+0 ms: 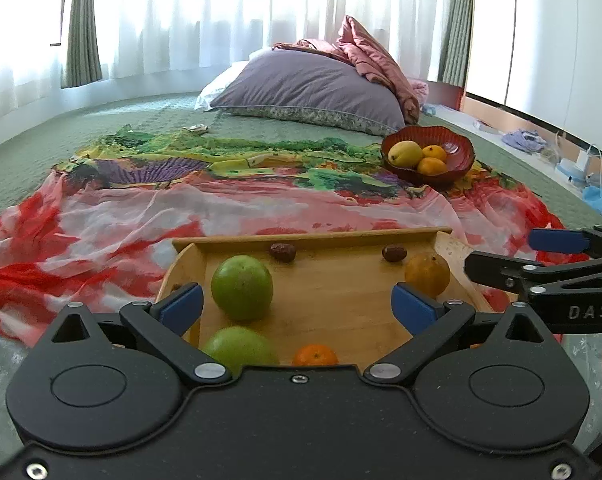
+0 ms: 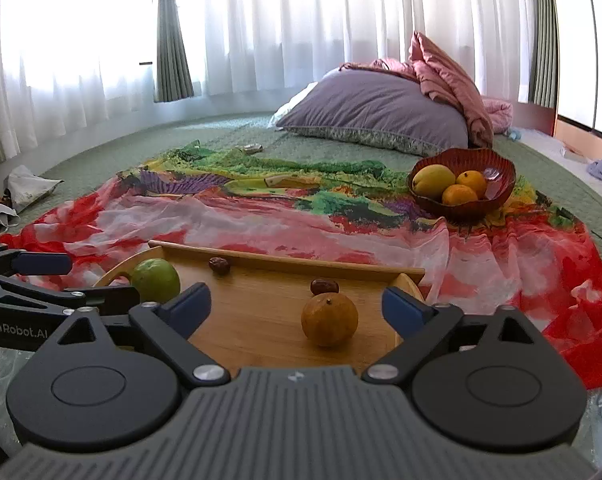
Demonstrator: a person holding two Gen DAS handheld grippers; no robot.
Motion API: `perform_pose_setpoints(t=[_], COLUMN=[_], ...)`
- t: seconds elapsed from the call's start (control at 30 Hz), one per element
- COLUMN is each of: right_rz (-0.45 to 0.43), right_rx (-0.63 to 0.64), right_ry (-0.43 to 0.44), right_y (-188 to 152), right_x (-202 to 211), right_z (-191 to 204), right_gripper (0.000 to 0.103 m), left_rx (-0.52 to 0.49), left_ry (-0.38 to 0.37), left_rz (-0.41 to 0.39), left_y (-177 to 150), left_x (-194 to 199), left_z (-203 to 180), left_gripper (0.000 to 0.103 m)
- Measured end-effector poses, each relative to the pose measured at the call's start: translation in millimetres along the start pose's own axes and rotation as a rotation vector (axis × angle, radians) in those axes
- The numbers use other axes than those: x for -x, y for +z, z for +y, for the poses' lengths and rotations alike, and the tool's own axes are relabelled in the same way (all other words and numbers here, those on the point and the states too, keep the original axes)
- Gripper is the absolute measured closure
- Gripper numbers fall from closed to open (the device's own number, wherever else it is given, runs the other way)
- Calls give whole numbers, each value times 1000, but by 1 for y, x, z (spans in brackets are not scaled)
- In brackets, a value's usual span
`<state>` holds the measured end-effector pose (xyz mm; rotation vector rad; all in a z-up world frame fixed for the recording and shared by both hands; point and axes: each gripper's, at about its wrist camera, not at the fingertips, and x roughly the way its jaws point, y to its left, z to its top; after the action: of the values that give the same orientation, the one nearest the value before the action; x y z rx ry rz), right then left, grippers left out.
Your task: Organize fruits
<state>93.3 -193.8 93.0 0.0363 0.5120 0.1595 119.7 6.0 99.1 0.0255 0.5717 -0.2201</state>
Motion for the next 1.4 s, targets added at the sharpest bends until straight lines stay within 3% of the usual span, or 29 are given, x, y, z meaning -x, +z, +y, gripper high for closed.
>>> perform_pose_setpoints(t=[0.4,0.73,1.4], right_rz=[-58,-84,-71], right_rx=[12,-23,-55], right_ry=[-54,-71,-140], right_y=[-27,-49,-115], right_x=[24,39,54], right_z=[7,9,12], right_gripper=[0,0,0], left_rx=[7,55,44], left_ry=[46,56,127], left_rz=[-68,-48,14], left_y=[-26,-53,-110], left_x=[30,43,38], left_z=[-2,0,2], left_gripper=[2,1,0])
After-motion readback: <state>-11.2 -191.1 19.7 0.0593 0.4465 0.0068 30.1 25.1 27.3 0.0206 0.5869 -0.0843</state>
